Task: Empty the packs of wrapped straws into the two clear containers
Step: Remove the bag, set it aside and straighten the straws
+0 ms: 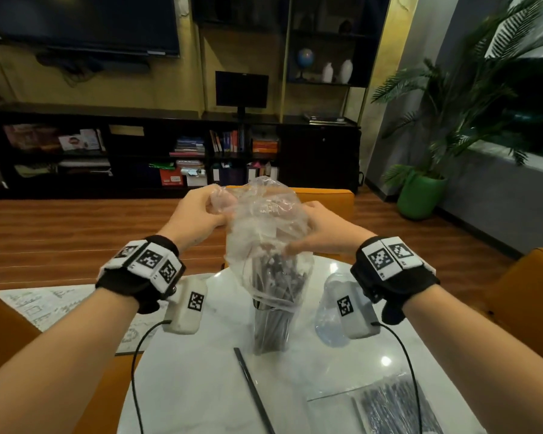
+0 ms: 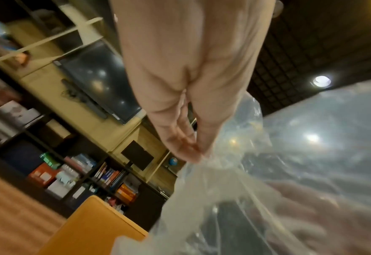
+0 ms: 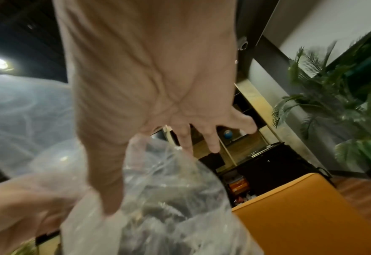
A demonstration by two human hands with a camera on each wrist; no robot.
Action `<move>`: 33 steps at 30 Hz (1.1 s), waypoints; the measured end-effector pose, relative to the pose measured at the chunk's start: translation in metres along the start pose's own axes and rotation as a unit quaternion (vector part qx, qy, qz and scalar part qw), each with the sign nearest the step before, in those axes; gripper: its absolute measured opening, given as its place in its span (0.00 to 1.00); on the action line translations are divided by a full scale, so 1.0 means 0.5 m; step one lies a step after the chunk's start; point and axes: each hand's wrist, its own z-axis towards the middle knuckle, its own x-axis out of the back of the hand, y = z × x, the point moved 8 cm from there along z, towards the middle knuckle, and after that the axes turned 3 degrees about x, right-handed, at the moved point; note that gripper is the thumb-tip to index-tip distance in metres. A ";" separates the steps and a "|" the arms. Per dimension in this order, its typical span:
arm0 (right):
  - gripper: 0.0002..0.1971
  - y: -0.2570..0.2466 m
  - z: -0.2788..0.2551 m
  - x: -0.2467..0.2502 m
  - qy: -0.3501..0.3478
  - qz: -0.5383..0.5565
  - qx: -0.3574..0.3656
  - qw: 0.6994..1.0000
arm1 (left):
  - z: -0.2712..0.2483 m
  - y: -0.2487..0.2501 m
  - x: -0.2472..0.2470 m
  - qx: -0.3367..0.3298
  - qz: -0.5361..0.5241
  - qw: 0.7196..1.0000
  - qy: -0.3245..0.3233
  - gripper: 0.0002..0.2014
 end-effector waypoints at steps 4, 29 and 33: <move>0.10 -0.006 -0.014 0.081 0.220 -0.024 -0.023 0.975 | -0.003 0.020 0.048 -0.055 0.075 0.983 0.159 0.02; 0.24 0.077 -0.237 -0.559 -0.208 0.036 -0.134 0.968 | -0.599 -0.347 0.115 0.399 -0.105 0.893 0.182 0.04; 0.20 0.142 -0.273 -0.655 -0.200 0.008 -0.205 0.958 | -0.650 -0.360 0.013 0.473 -0.107 0.867 0.115 0.11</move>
